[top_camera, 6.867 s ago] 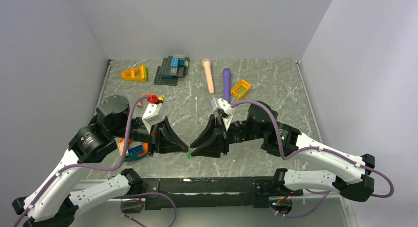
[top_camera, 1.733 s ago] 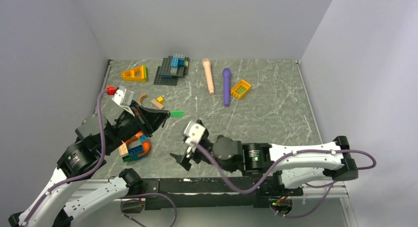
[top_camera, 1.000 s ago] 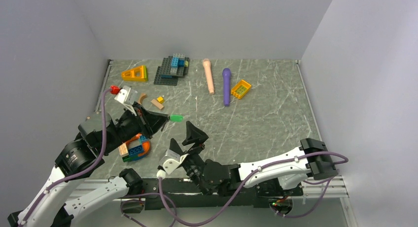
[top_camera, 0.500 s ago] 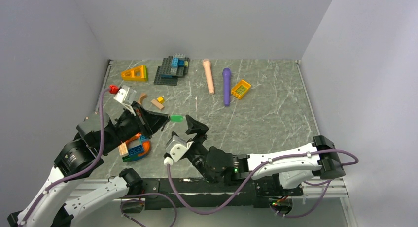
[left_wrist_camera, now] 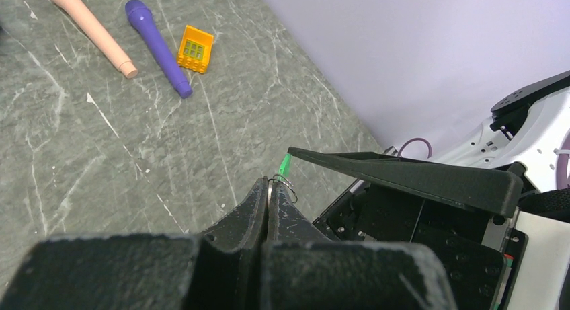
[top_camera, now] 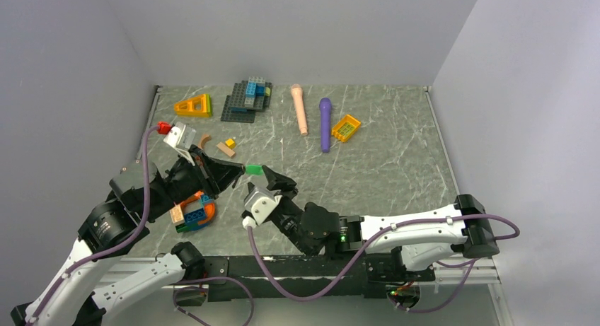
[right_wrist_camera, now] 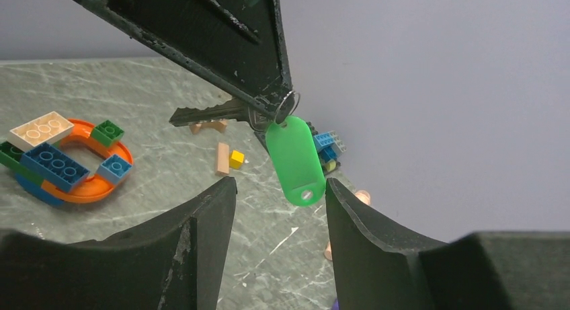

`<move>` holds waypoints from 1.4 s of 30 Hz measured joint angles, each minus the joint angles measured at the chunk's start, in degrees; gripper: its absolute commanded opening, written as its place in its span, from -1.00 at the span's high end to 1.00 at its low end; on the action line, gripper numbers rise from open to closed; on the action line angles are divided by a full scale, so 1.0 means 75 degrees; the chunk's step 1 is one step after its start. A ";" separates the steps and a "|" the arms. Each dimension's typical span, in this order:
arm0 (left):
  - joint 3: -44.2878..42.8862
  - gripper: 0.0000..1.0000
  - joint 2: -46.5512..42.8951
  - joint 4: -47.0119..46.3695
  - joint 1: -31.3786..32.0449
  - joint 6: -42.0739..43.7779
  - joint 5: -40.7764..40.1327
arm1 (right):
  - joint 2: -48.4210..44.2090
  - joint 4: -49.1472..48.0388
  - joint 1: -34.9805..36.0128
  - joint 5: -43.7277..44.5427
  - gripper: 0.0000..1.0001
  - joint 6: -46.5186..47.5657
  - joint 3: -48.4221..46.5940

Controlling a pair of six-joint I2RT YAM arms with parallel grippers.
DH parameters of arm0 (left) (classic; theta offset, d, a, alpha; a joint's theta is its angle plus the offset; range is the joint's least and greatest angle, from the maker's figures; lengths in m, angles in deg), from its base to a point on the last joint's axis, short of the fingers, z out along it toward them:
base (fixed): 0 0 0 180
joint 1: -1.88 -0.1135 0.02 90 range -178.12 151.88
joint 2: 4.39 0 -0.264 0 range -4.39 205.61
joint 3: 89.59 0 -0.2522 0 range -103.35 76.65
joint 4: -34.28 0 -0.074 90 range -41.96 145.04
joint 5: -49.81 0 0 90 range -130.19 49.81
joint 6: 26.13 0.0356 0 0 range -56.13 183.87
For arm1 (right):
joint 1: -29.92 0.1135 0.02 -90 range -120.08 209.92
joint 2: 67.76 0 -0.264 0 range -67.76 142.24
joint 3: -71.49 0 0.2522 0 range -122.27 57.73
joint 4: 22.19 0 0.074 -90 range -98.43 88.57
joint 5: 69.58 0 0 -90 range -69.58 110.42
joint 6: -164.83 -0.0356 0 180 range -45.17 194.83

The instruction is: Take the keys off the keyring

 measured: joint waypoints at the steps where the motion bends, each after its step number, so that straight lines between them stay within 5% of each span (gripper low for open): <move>1: 0.0000 1.00 0.0000 -0.0009 0.0000 0.0003 0.0000 | 0.0003 0.0000 0.0000 -0.0026 -0.11 -0.0006 -0.0003; 8: 0.0000 1.00 0.0023 -0.0029 0.0000 0.0000 0.0047 | 0.0169 -0.0003 -0.0026 -0.0137 -0.06 -0.0026 -0.0006; 25: 0.0000 1.00 0.0058 -0.0070 0.0000 0.0000 0.0105 | 0.0449 -0.0562 -0.0146 -0.0187 0.54 0.0388 -0.0064; 27: 0.0003 1.00 0.0058 -0.0087 -0.0003 0.0000 0.0102 | 0.0513 -0.0685 -0.0146 -0.0146 0.50 0.0440 -0.0070; 30: 0.0009 1.00 0.0058 -0.0090 -0.0009 0.0000 0.0099 | 0.0600 -0.0848 -0.0146 -0.0044 0.09 0.0460 -0.0082; 33: 0.0015 1.00 0.0058 -0.0099 -0.0015 0.0000 0.0099 | 0.0670 -0.0965 -0.0146 0.0003 -0.09 0.0478 -0.0111; 37: 0.0017 1.00 0.0058 -0.0169 -0.0015 0.0000 0.0102 | 0.0772 -0.1105 -0.0146 0.0052 -0.08 0.0562 -0.0192; 42: 0.0017 1.00 0.0058 -0.0204 -0.0015 0.0000 0.0105 | 0.0822 -0.1244 -0.0146 0.0099 0.22 0.0699 -0.0274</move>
